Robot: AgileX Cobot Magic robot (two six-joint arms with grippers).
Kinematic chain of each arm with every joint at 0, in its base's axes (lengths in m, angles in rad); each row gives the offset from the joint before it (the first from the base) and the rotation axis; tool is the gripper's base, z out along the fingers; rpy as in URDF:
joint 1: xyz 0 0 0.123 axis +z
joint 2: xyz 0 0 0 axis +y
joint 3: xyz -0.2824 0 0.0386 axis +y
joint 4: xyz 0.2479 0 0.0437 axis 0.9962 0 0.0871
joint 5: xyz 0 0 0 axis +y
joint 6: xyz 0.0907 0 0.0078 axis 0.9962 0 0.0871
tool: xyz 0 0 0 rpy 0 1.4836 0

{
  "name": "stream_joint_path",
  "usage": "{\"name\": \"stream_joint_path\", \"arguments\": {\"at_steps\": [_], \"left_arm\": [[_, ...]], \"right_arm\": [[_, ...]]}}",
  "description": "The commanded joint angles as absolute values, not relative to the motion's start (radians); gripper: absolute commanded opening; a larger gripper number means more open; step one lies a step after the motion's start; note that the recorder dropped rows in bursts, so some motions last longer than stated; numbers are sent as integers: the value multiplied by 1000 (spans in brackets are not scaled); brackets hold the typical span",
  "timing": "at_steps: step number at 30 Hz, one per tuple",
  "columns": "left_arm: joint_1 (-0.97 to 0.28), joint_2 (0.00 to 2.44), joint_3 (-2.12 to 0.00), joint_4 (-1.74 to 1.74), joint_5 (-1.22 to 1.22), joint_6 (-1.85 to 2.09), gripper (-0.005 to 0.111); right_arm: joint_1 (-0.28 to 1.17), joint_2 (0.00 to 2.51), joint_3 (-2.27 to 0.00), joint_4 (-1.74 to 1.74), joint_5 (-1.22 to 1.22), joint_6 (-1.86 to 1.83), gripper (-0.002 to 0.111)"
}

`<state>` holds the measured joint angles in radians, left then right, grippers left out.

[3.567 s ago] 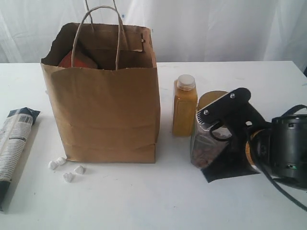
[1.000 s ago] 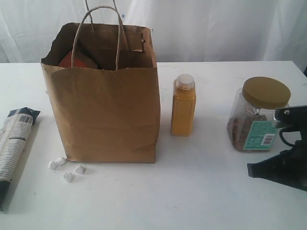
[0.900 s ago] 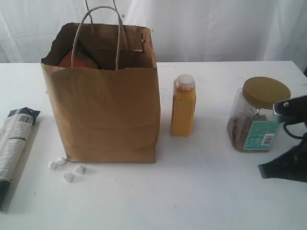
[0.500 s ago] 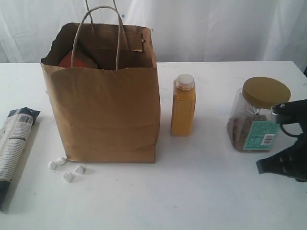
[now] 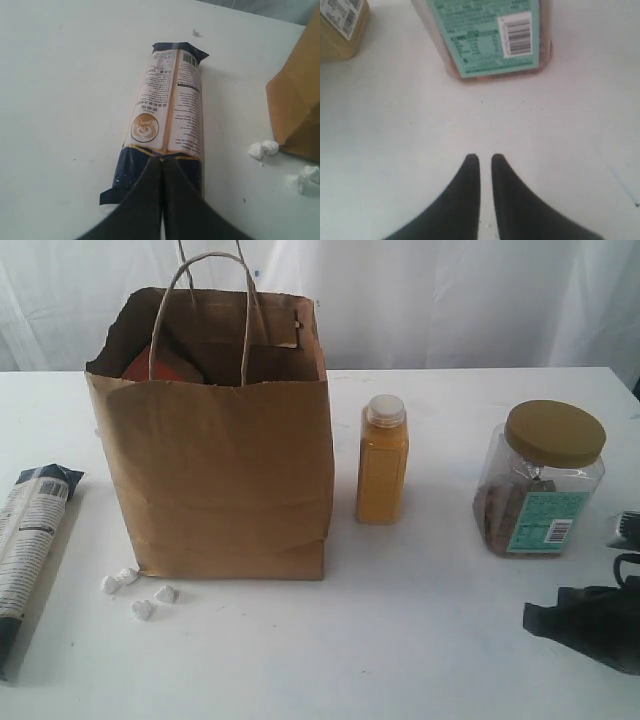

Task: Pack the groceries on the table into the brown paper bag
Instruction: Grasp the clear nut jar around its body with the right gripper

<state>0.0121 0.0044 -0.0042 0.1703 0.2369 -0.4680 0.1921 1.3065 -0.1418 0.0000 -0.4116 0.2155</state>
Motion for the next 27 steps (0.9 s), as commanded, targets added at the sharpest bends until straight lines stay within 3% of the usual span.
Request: {"name": "stream_joint_path", "arguments": {"at_steps": [1,3,13,19,27], "left_arm": [[7,0,0,169,236,-471,0],[7,0,0,169,236,-471,0],[7,0,0,169,236,-471,0],[7,0,0,169,236,-471,0],[7,0,0,169,236,-471,0]], "right_arm": [[188,1300,-141,-80,-472,257,66],[188,1305,-141,-76,-512,420,105],[188,1305,-141,-80,-655,439,105],[188,1336,-218,-76,-659,-94,105],[188,1433,-291,123,-674,-188,105]]}}
